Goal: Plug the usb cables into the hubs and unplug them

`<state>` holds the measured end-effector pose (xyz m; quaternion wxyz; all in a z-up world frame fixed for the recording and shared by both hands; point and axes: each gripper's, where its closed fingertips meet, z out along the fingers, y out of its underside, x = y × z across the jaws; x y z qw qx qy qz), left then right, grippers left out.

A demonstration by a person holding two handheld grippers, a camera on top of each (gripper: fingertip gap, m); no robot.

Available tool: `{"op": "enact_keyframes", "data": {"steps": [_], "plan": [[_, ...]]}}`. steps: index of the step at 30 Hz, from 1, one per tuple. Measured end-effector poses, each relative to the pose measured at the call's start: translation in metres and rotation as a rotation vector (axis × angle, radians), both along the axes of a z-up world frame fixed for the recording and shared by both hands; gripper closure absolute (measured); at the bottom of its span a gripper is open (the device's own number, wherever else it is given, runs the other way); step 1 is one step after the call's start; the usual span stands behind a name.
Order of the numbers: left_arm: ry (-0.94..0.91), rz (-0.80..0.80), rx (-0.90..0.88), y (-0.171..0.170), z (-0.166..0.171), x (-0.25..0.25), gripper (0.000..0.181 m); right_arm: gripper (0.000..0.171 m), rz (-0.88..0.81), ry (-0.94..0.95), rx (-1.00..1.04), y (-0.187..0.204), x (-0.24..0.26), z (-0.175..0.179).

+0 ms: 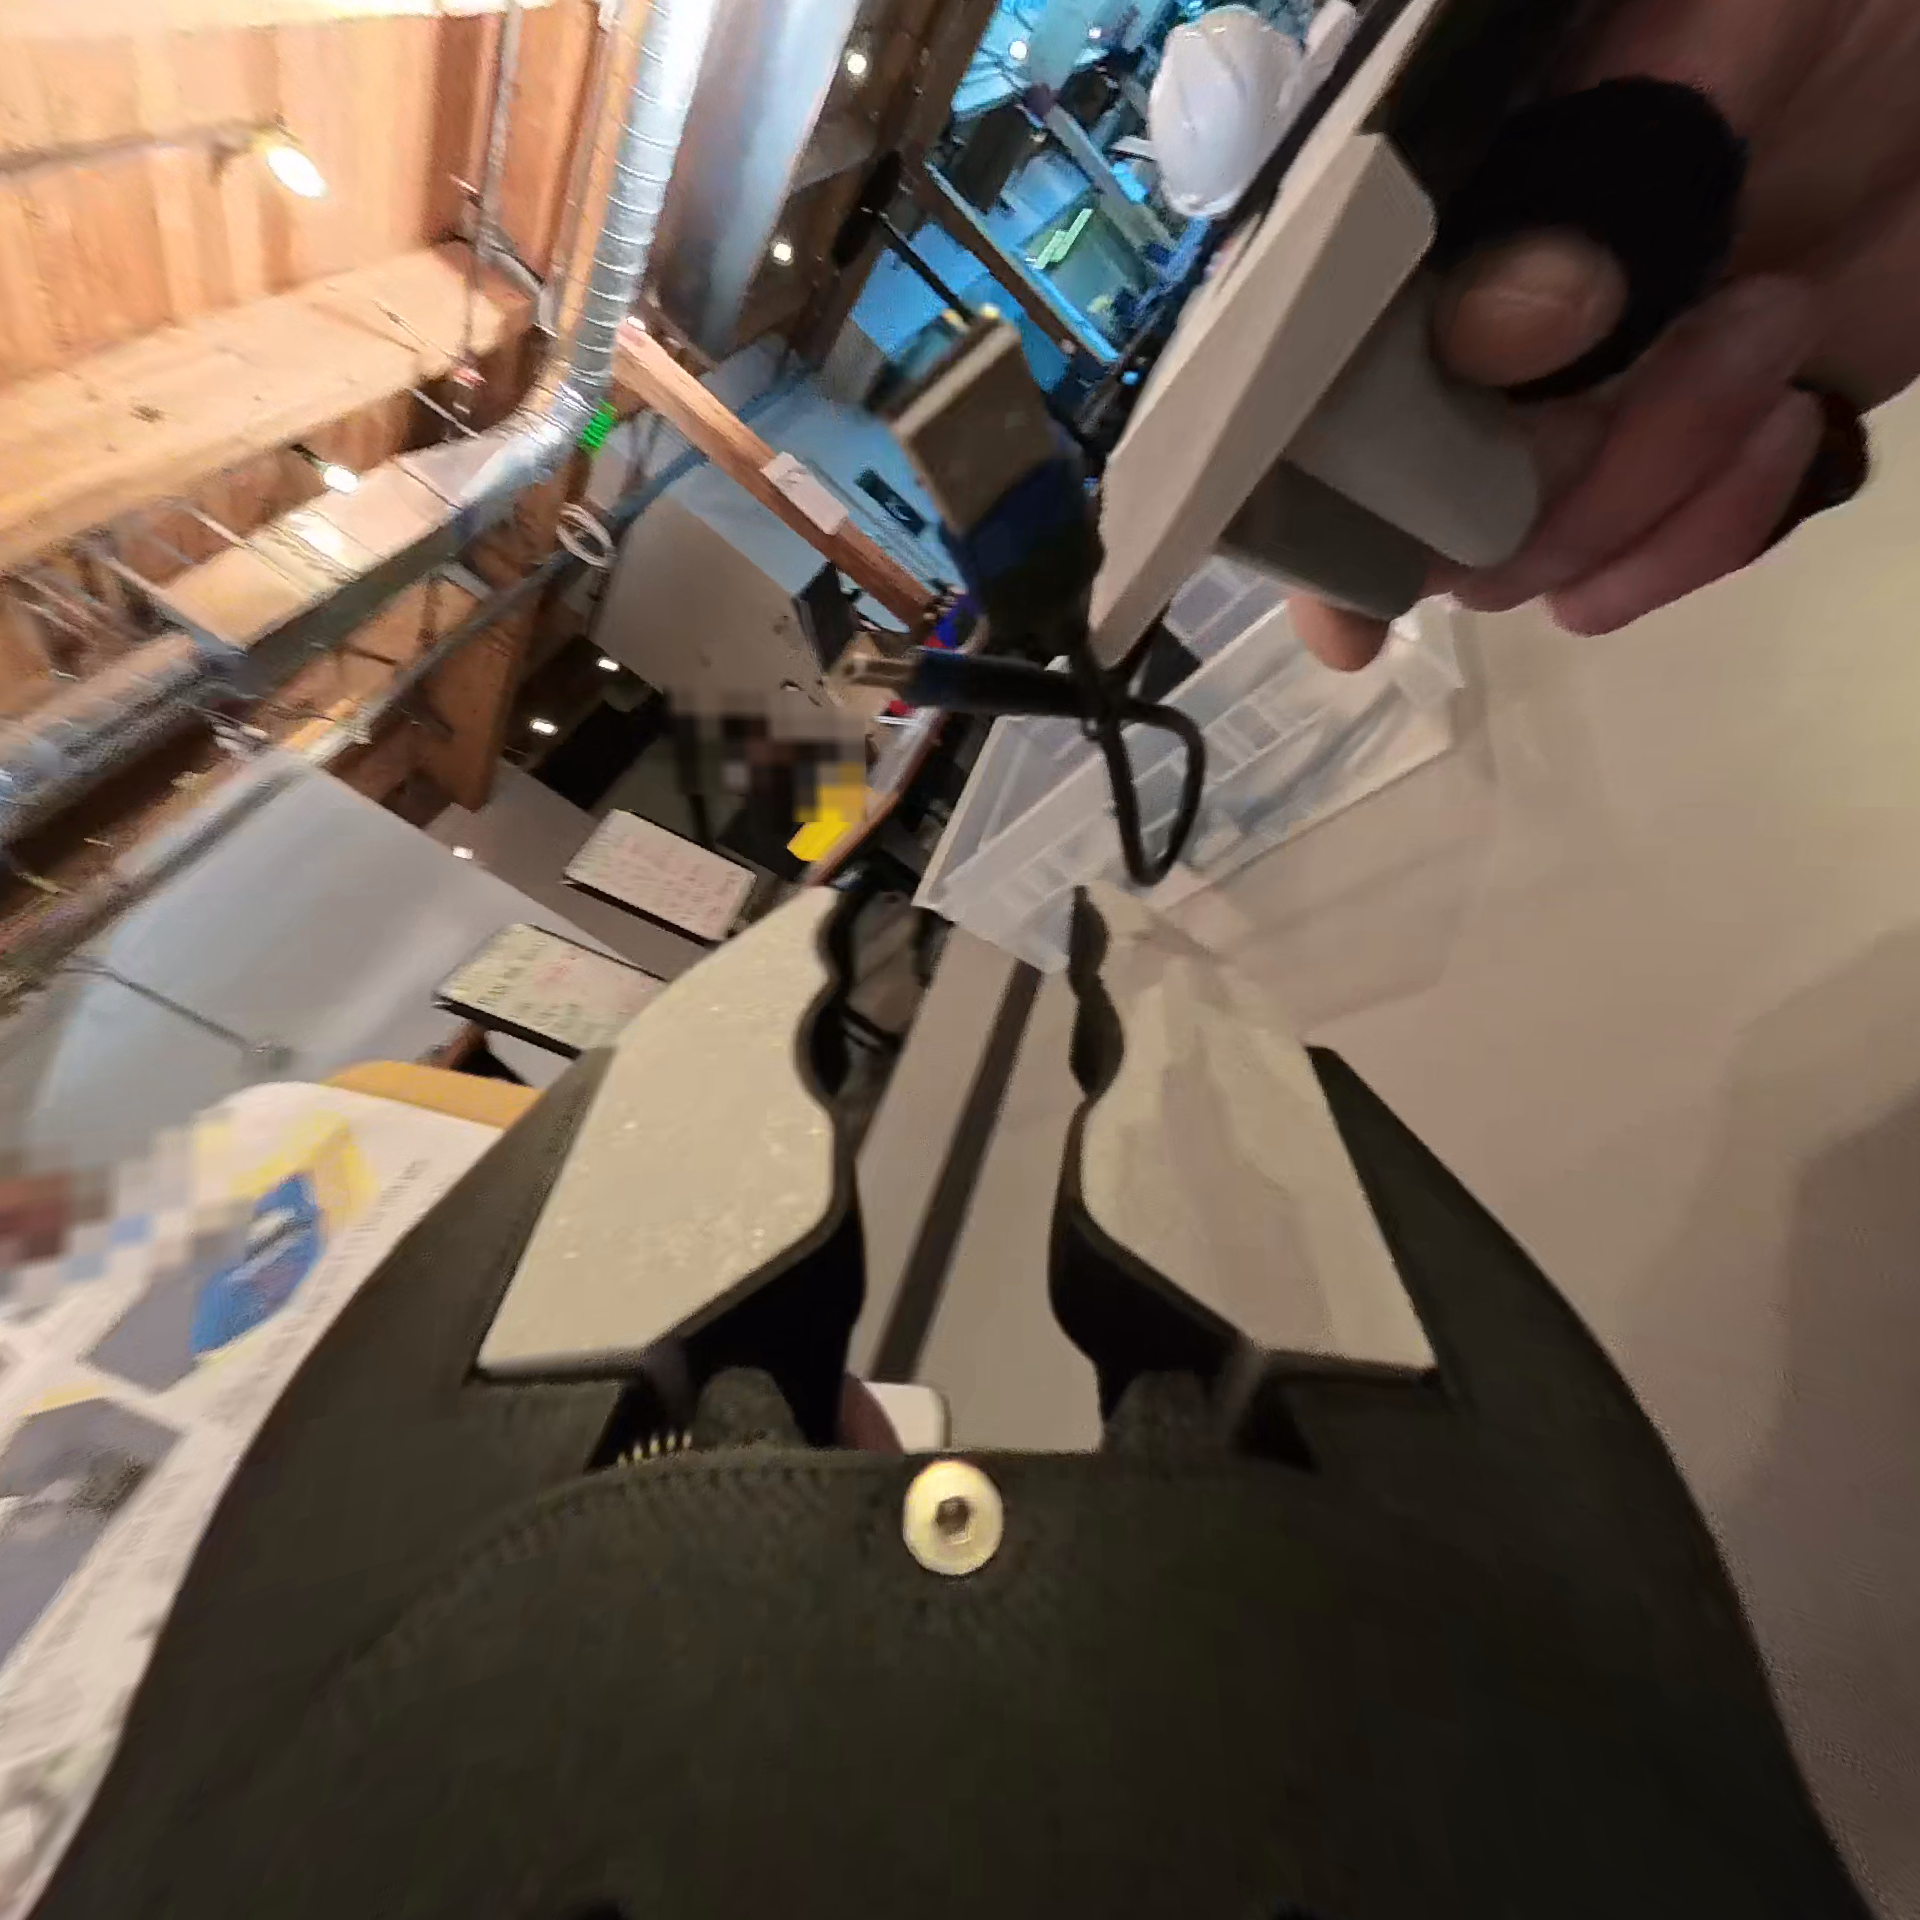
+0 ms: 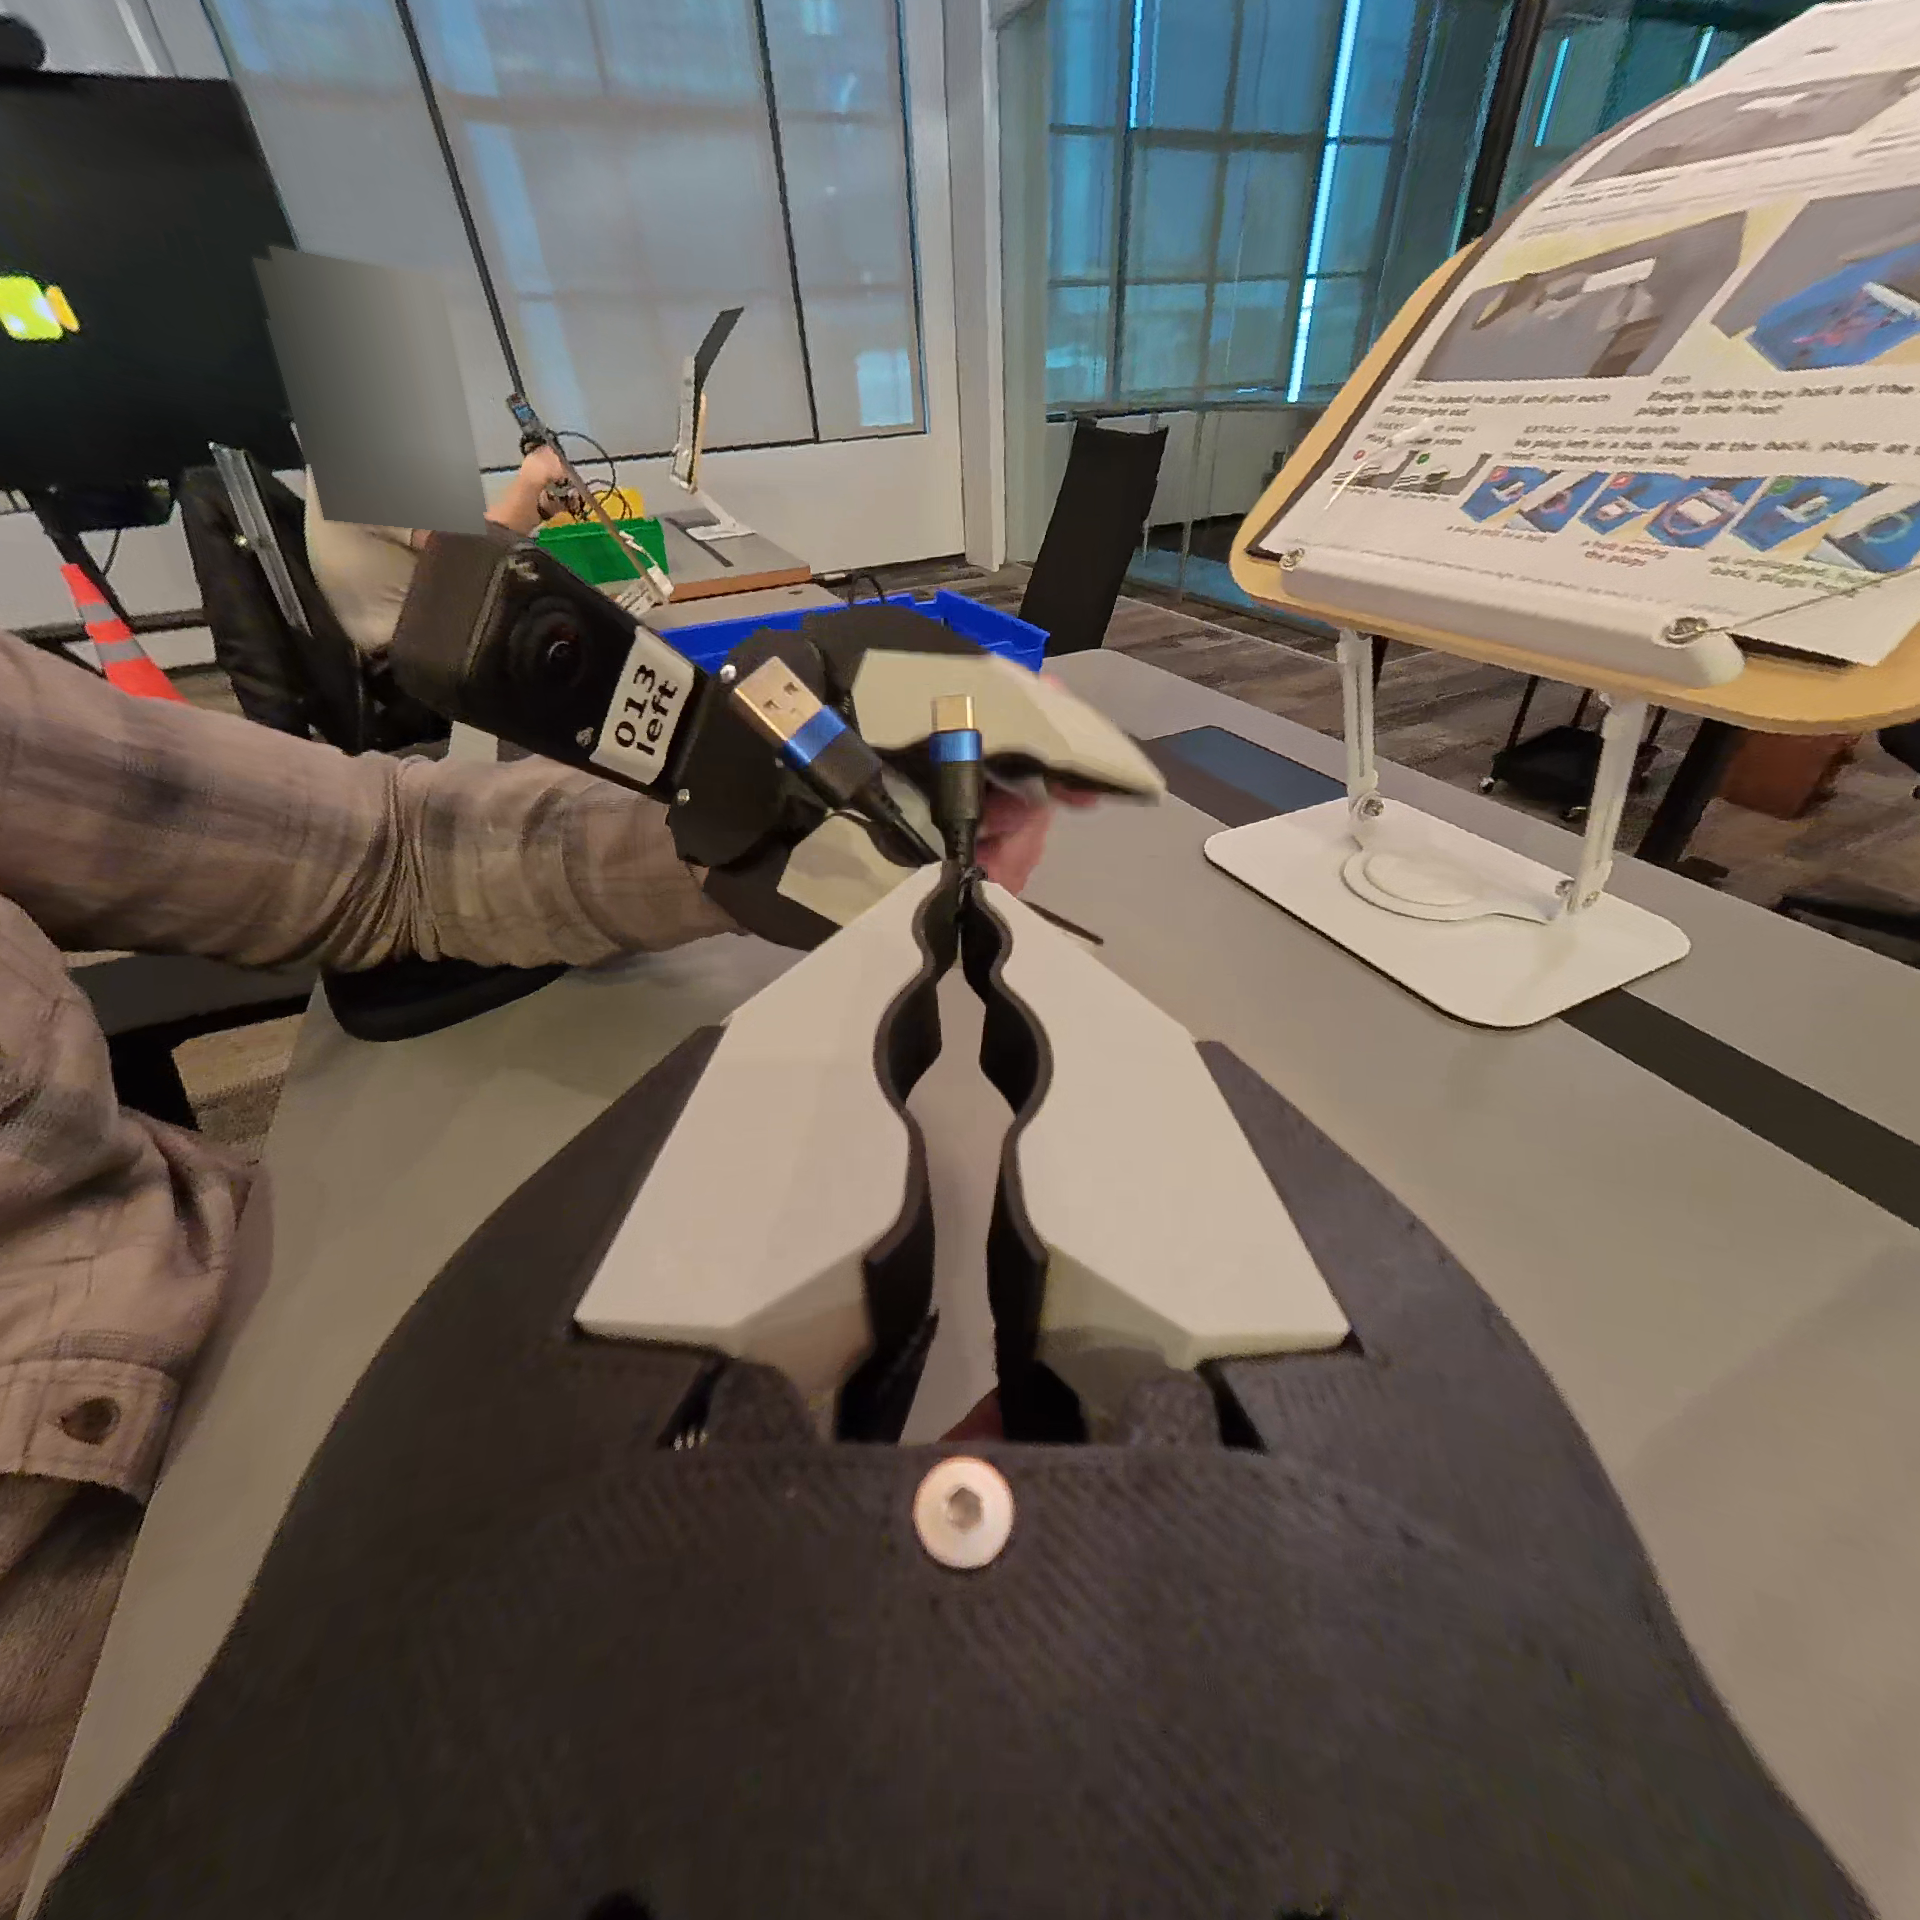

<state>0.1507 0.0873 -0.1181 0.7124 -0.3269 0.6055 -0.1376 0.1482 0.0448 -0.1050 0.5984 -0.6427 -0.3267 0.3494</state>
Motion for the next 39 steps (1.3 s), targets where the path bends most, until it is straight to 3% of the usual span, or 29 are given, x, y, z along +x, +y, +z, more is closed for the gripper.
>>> {"op": "enact_keyframes", "data": {"steps": [2,4,9,11,13,19,28,35,39], "plan": [[-0.067,0.047,0.131,0.003,0.015,-0.008,0.126,0.171,-0.015,0.038,-0.017,0.004,0.005,0.001],[-0.042,0.033,0.243,-0.008,0.015,-0.007,0.123,0.171,-0.024,0.089,-0.033,0.007,0.01,0.004],[0.005,-0.112,-0.07,-0.024,0.001,0.007,0.118,0.171,0.007,0.015,0.079,-0.002,0.0,0.008],[-0.028,-0.179,-0.18,-0.029,0.002,0.009,0.123,0.171,0.054,0.037,0.125,-0.011,-0.006,0.016],[-0.075,-0.2,-0.173,-0.034,0.01,0.007,0.137,0.171,0.09,0.046,0.141,-0.016,-0.01,0.018],[-0.105,-0.155,0.053,-0.046,0.014,0.005,0.178,0.171,0.199,-0.01,0.159,-0.031,-0.024,0.014],[-0.122,0.028,0.393,-0.039,0.022,0.001,0.179,0.171,0.174,-0.103,0.192,-0.031,-0.021,0.008],[-0.103,0.226,0.769,-0.022,0.028,-0.007,0.178,0.129,0.072,-0.142,0.067,-0.022,0.002,0.005],[-0.049,0.291,0.911,-0.014,0.02,-0.003,0.179,0.129,0.061,0.054,-0.159,-0.018,0.005,0.02]]}}
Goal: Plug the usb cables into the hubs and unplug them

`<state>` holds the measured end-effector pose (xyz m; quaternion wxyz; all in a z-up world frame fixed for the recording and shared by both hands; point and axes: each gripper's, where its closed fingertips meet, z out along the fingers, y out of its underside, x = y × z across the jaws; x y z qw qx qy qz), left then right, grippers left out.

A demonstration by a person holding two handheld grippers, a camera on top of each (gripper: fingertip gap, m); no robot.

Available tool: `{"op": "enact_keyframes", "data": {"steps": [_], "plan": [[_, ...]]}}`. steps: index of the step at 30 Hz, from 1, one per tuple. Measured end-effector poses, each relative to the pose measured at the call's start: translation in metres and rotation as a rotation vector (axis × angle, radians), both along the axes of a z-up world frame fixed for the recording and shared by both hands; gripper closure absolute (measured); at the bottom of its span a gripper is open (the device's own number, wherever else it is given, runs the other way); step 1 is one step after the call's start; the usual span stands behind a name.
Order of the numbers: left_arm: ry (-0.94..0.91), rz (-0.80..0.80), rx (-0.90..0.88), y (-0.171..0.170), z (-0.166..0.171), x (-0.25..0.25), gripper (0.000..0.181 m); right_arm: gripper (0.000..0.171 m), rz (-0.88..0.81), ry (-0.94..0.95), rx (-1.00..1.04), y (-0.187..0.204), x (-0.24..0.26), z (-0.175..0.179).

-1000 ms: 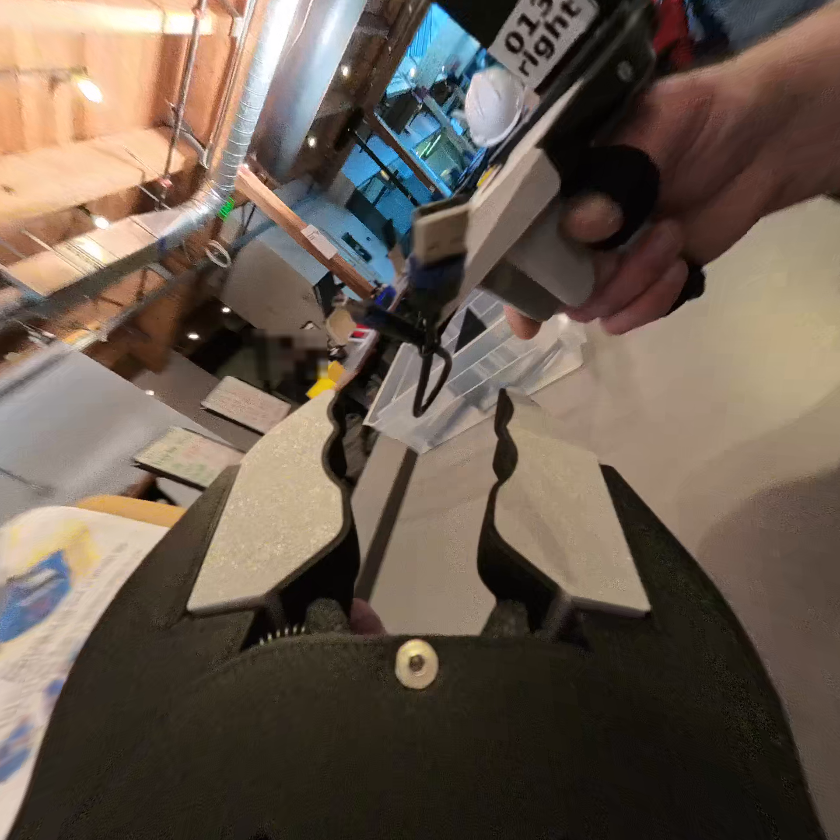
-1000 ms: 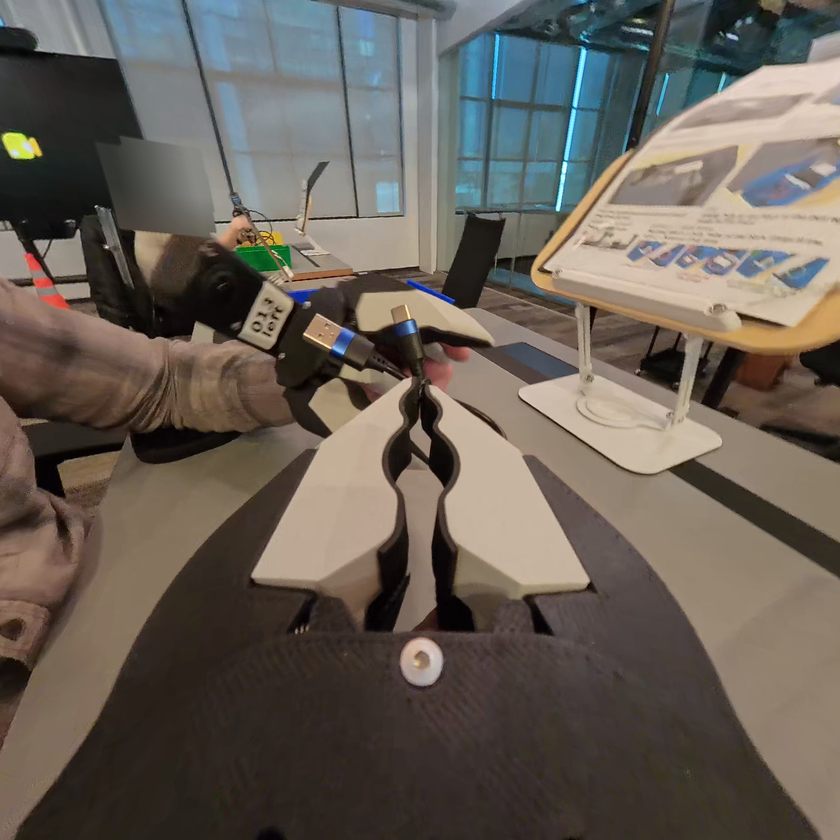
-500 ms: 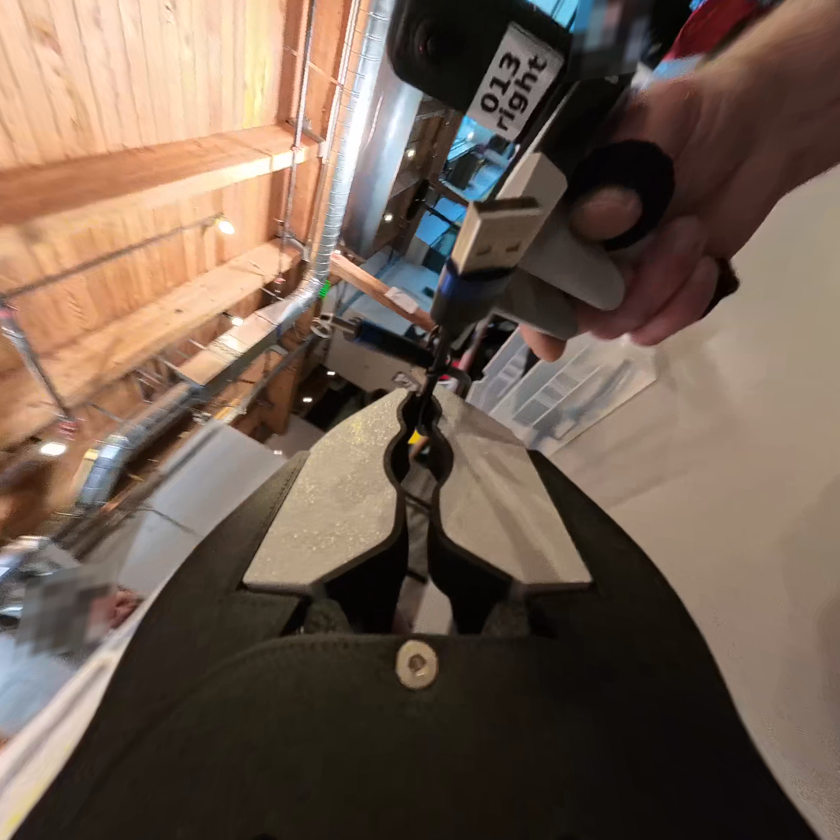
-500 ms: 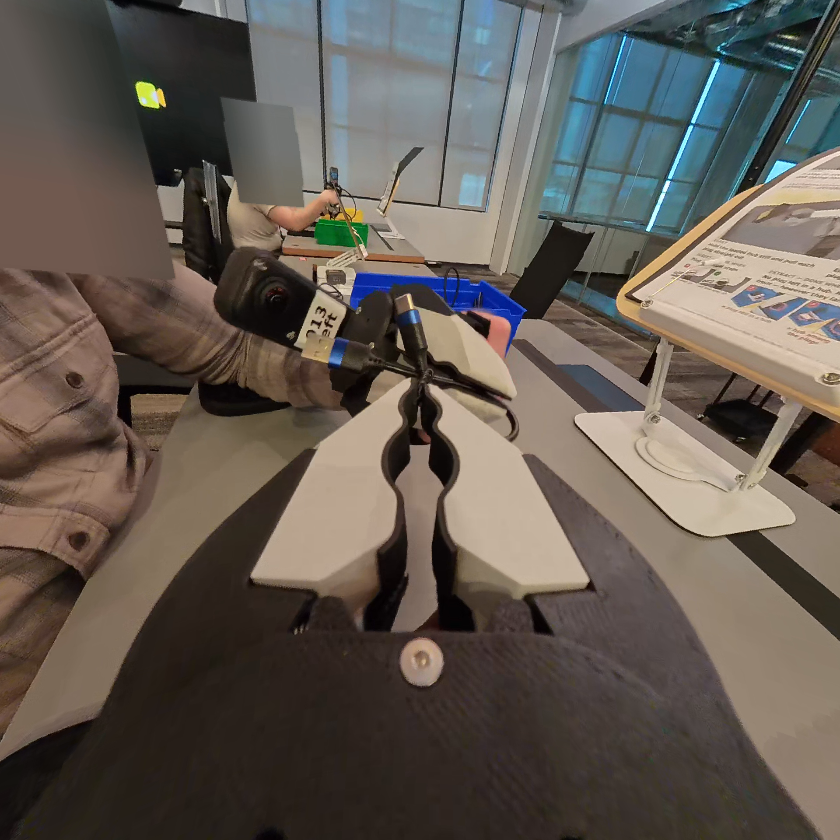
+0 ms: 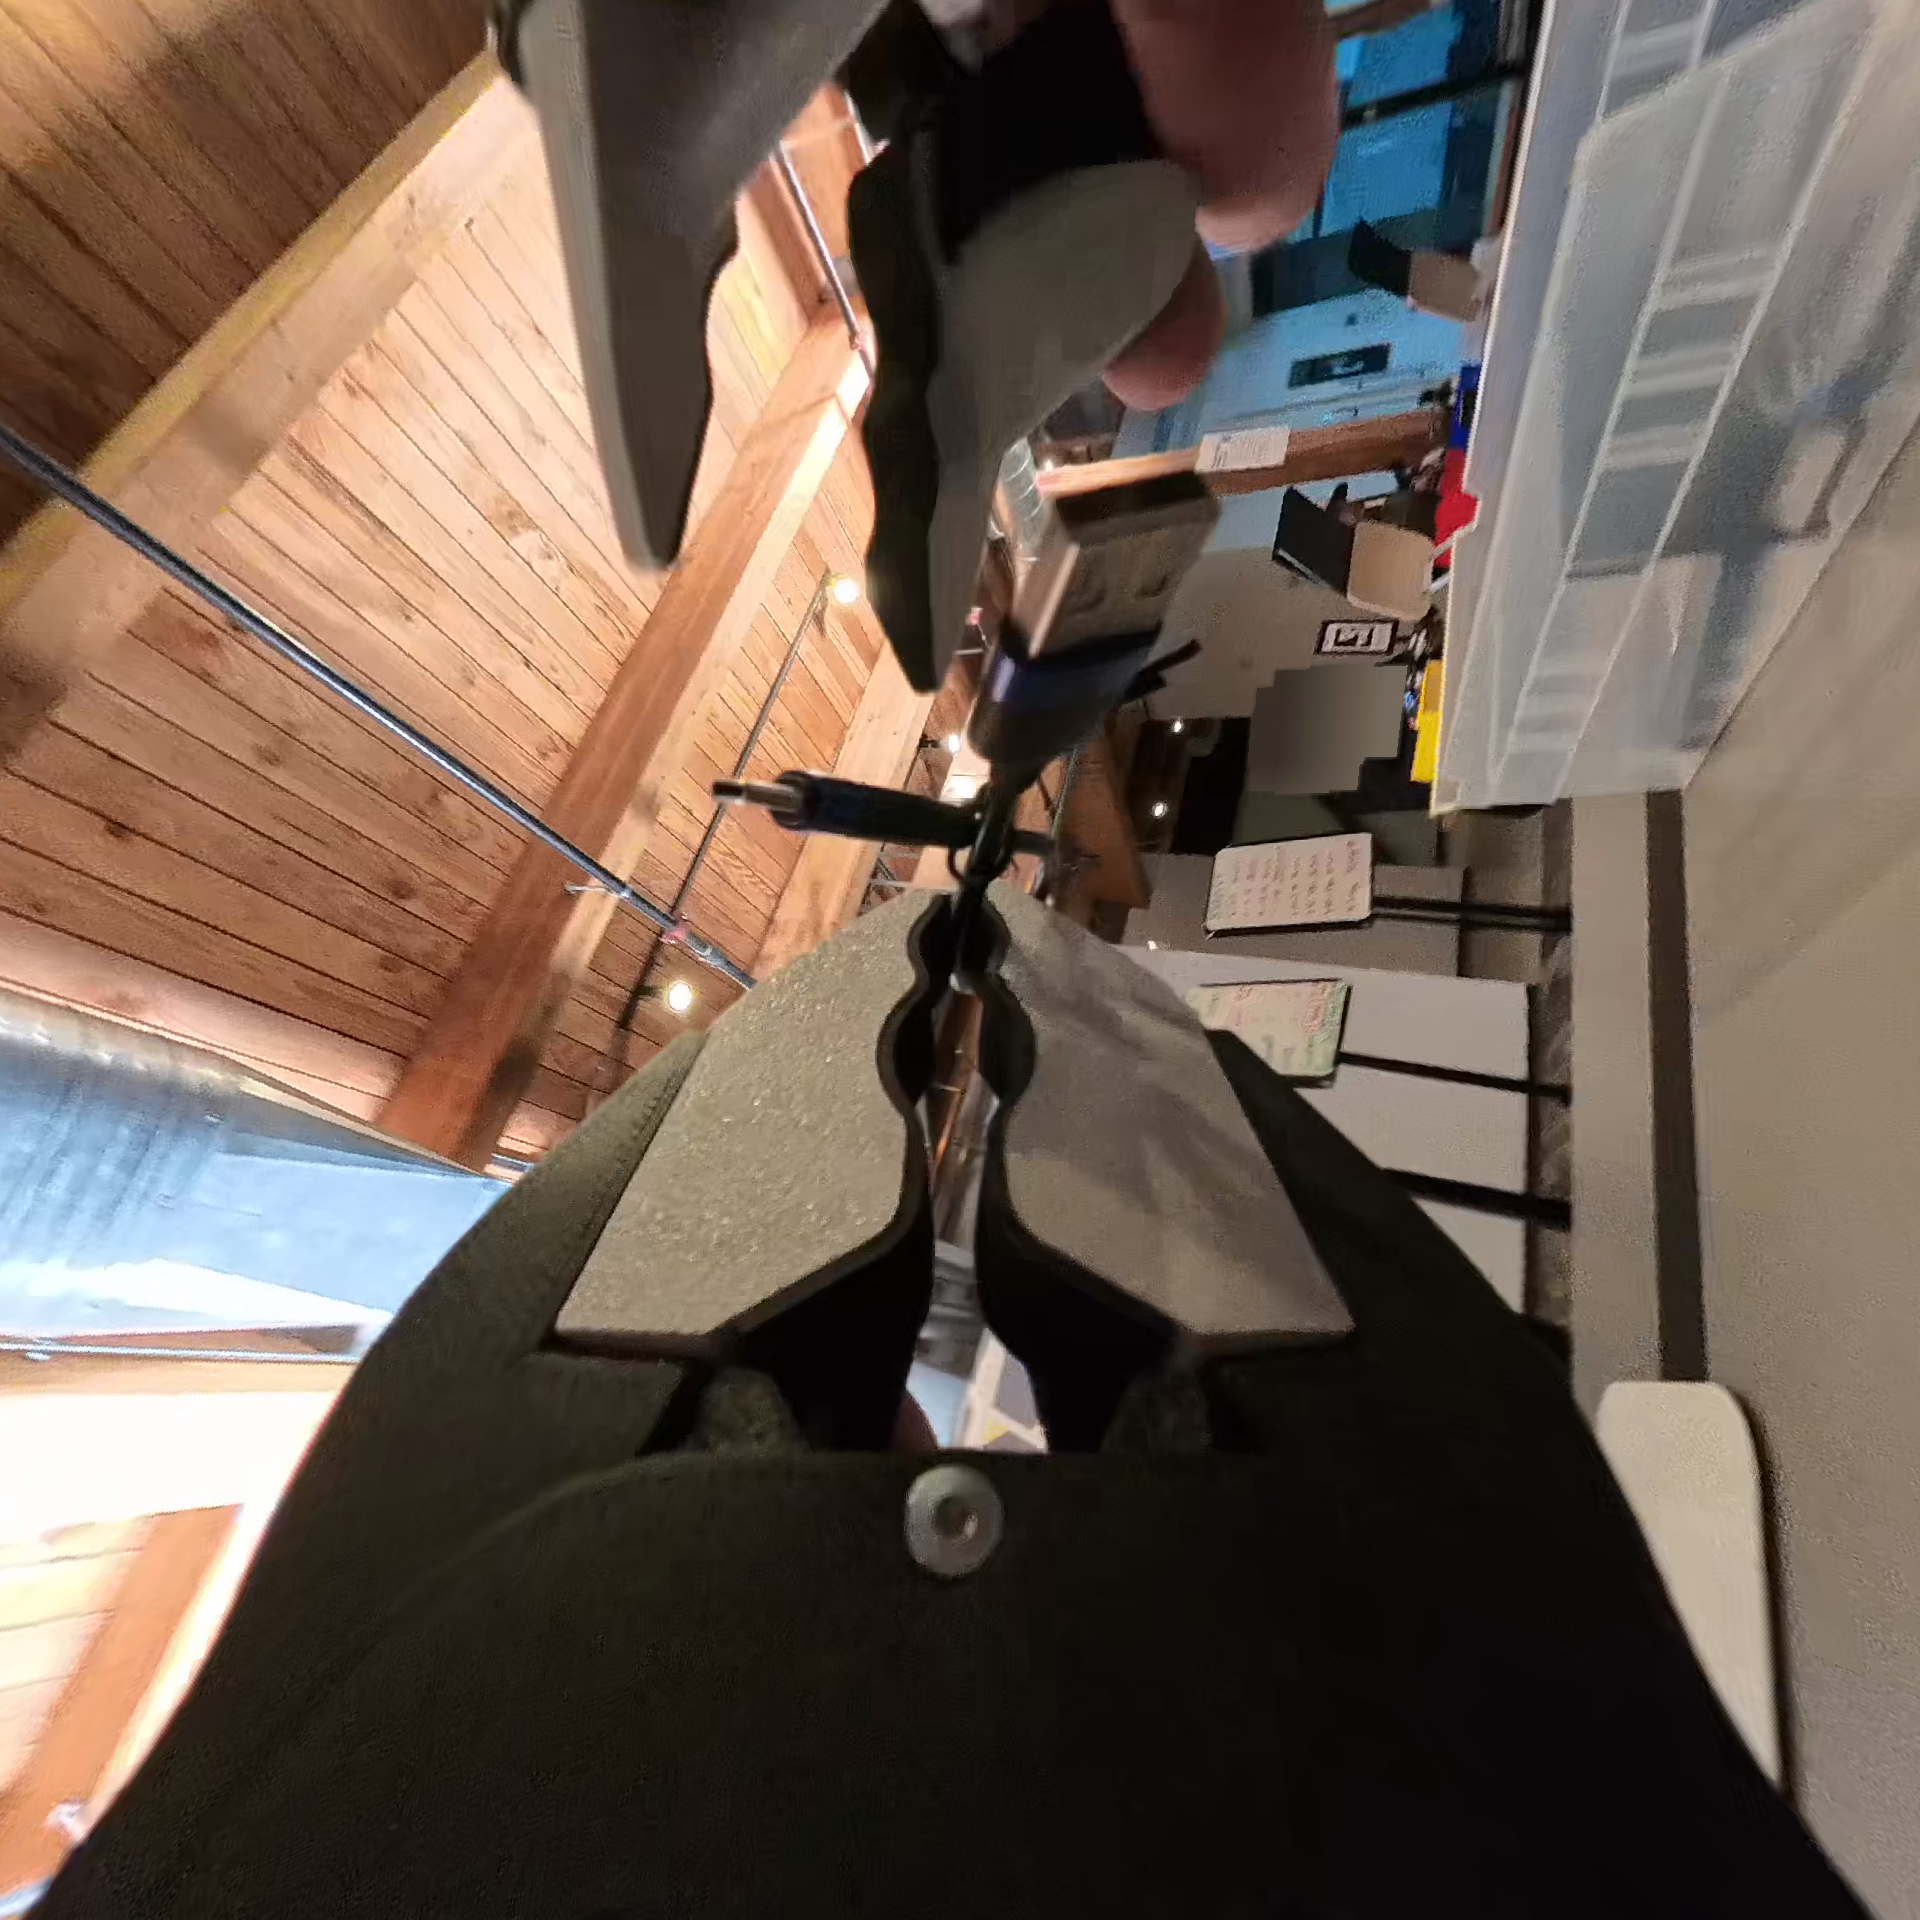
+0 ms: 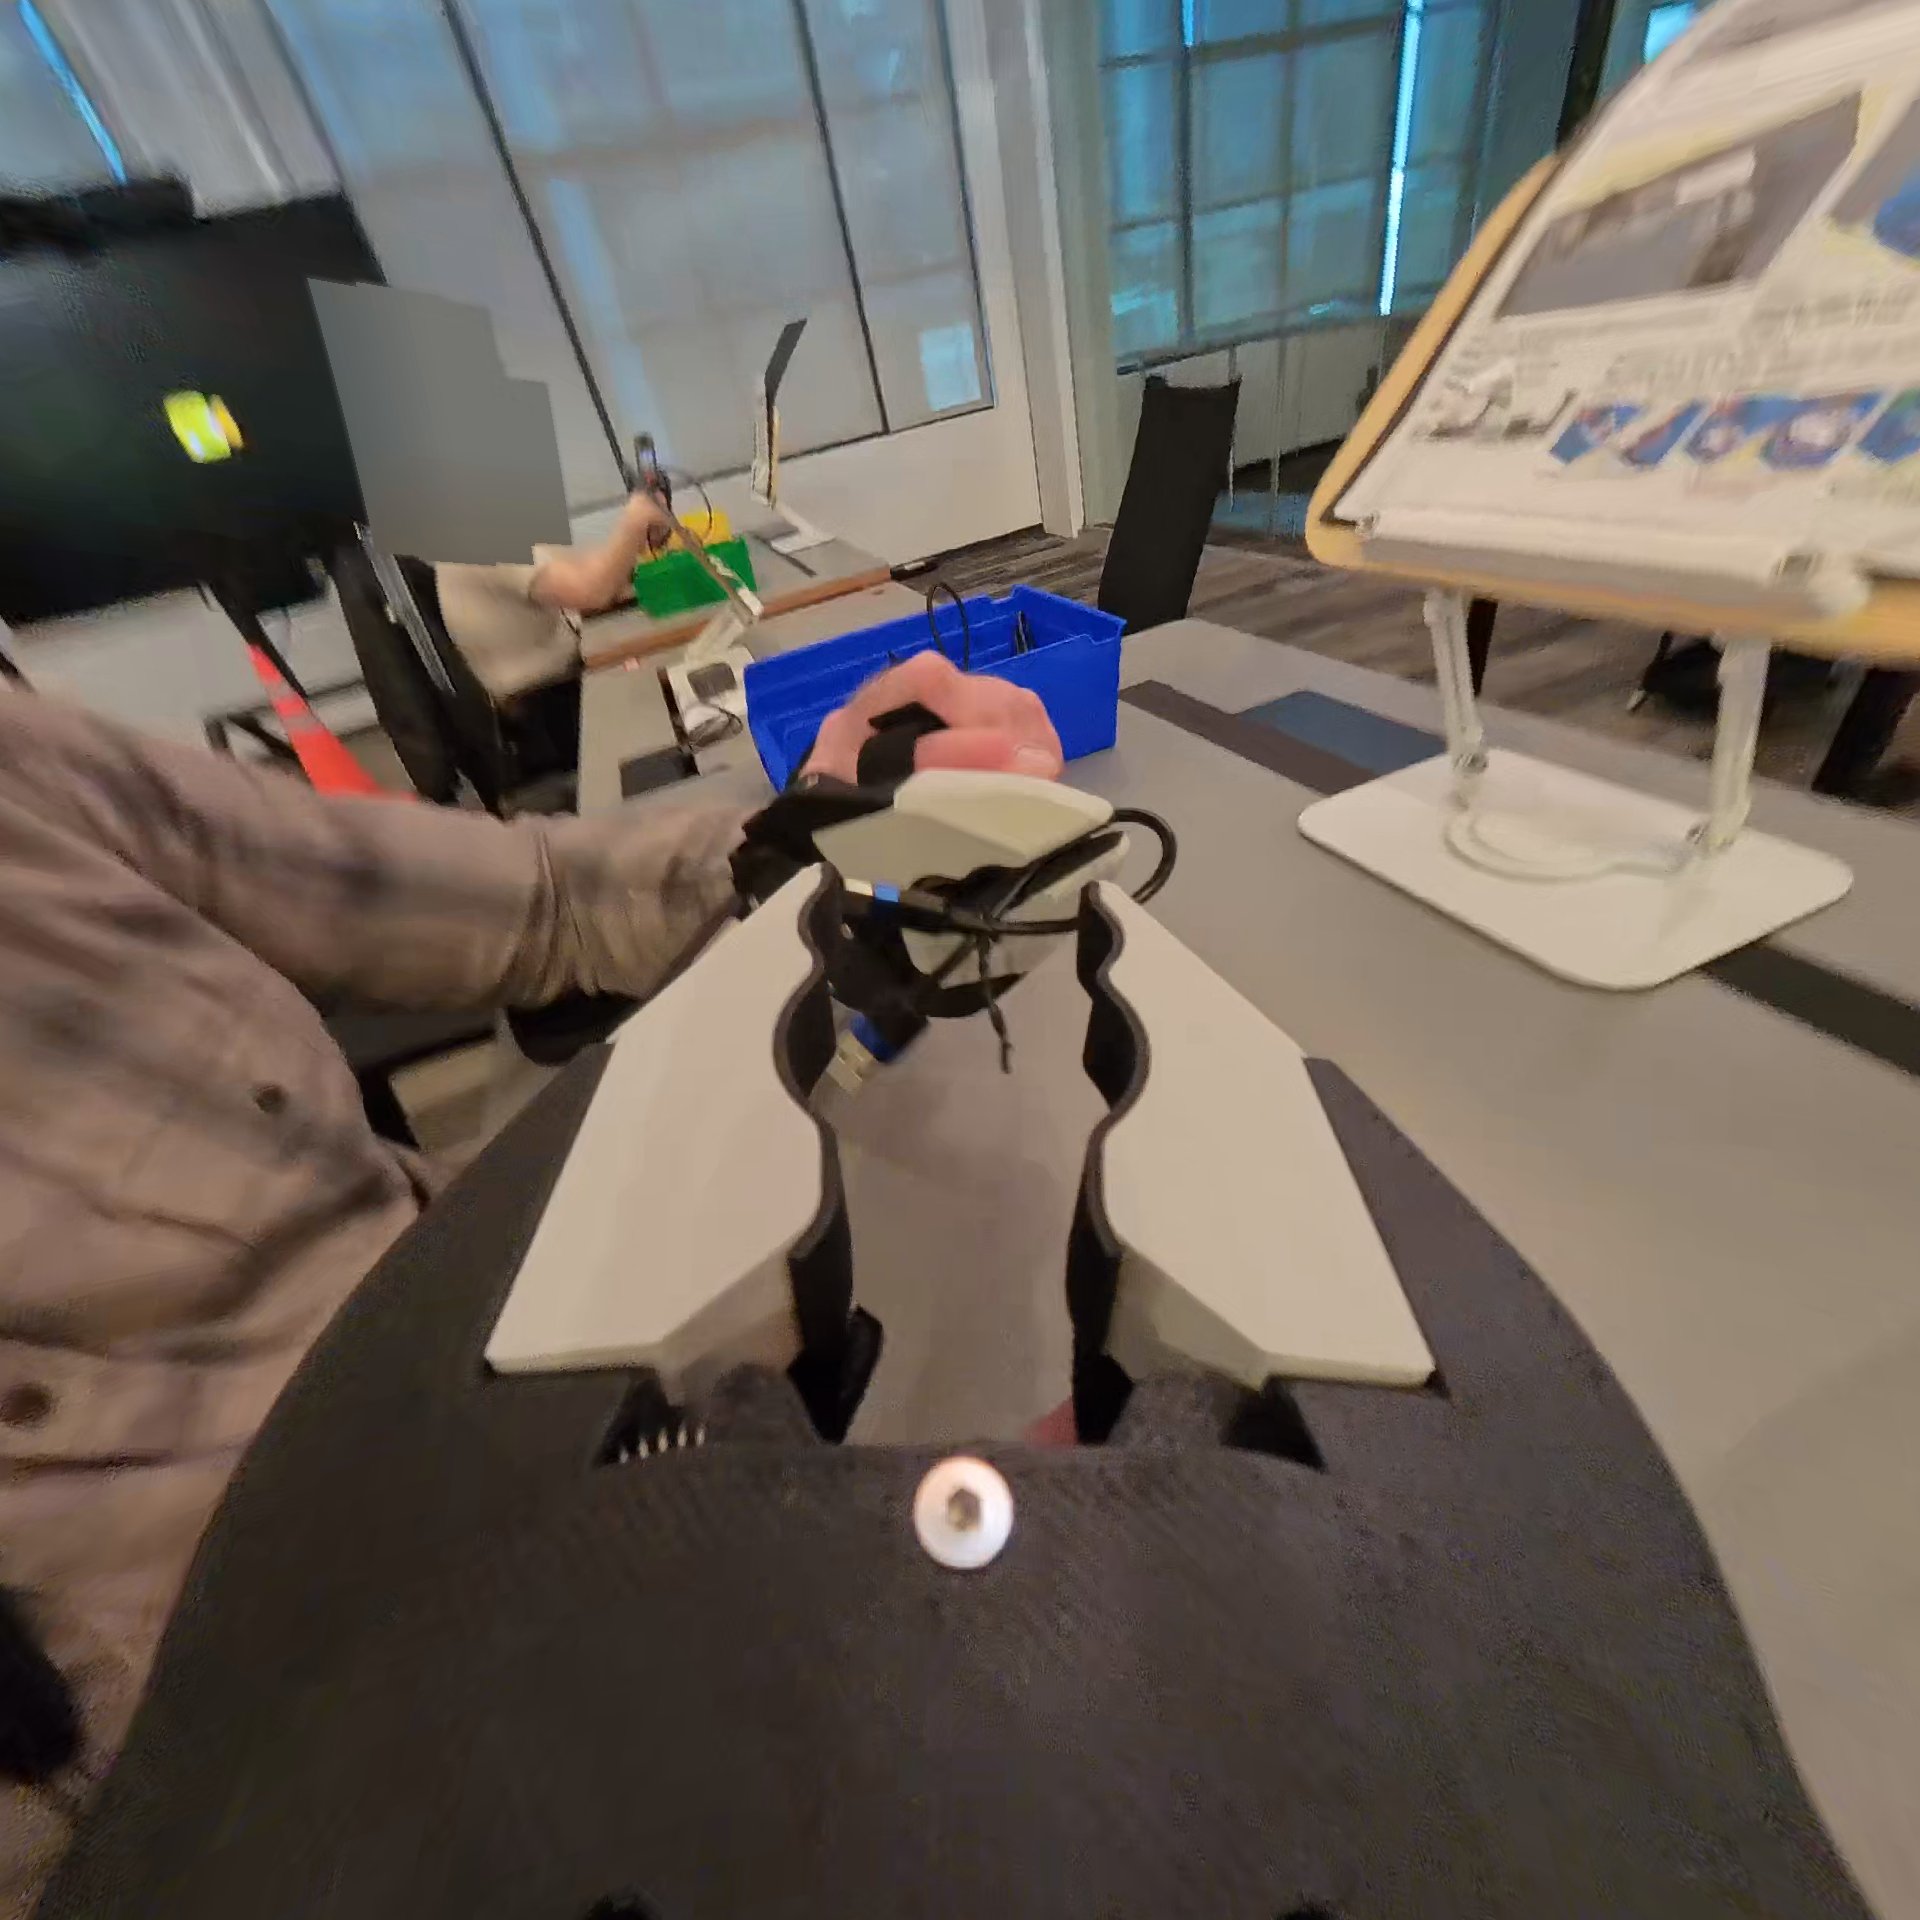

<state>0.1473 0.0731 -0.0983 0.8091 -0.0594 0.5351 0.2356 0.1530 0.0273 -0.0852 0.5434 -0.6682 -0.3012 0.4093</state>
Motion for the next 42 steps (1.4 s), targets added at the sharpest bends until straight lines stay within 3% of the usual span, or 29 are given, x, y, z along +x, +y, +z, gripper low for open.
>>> {"op": "enact_keyframes", "data": {"steps": [4,7,12,18,23,28,31,32,35,37,38,42], "plan": [[0.017,0.042,0.055,0.002,-0.006,0.003,0.179,0.126,-0.057,-0.138,-0.171,0.015,-0.014,-0.04],[0.032,0.058,0.076,0.003,-0.01,0.006,0.178,0.125,-0.038,-0.123,-0.232,0.019,-0.025,-0.049],[0.043,0.074,0.091,0.008,-0.012,0.005,0.178,0.147,-0.037,-0.089,-0.259,0.024,-0.033,-0.055],[0.039,0.069,0.06,0.014,-0.012,0.004,0.178,0.171,-0.054,-0.054,-0.191,0.026,-0.031,-0.054],[0.039,0.055,-0.008,0.016,-0.004,0.005,0.176,0.171,-0.062,-0.02,-0.115,0.029,-0.026,-0.047],[0.028,-0.001,-0.107,0.02,0.0,0.001,0.153,0.171,-0.075,0.004,-0.035,0.031,-0.02,-0.035],[0.02,-0.04,-0.233,0.028,0.006,-0.006,0.138,0.171,-0.139,-0.013,0.04,0.039,-0.008,-0.029],[0.032,-0.086,-0.333,0.029,0.006,-0.008,0.14,0.171,-0.169,-0.041,0.077,0.042,-0.003,-0.029],[0.043,-0.301,-0.868,0.024,0.006,-0.007,0.138,0.171,-0.235,-0.114,0.193,0.047,0.003,-0.023],[-0.017,-0.452,-1.121,0.017,0.019,-0.006,0.143,0.171,-0.265,-0.153,0.236,0.05,0.004,-0.021],[-0.001,-0.487,-1.191,0.012,0.018,-0.004,0.152,0.171,-0.269,-0.164,0.252,0.05,0.002,-0.02],[0.029,-0.491,-1.328,0.01,0.009,0.001,0.151,0.171,-0.297,-0.206,0.303,0.052,-0.002,-0.021]]}}
